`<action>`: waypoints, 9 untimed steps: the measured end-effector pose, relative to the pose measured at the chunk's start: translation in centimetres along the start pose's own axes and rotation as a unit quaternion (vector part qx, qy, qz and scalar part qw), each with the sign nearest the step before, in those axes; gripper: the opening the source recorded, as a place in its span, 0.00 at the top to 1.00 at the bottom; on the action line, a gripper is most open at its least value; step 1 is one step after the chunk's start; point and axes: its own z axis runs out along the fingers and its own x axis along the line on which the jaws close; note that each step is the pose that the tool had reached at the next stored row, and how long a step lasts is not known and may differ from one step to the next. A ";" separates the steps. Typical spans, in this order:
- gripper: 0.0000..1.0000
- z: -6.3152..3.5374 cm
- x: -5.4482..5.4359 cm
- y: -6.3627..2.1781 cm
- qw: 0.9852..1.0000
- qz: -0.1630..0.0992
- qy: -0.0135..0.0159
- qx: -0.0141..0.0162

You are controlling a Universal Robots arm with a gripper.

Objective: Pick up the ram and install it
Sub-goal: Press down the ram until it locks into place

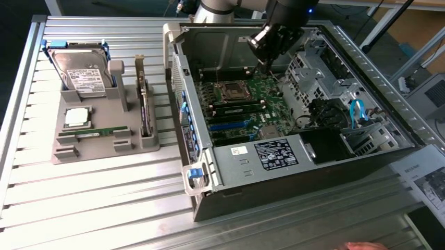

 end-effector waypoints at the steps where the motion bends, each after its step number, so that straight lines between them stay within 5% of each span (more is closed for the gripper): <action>1: 0.90 0.00 0.0 0.00 1.000 0.007 0.000 0.000; 9: 0.90 0.00 0.0 0.00 0.997 0.074 0.001 0.002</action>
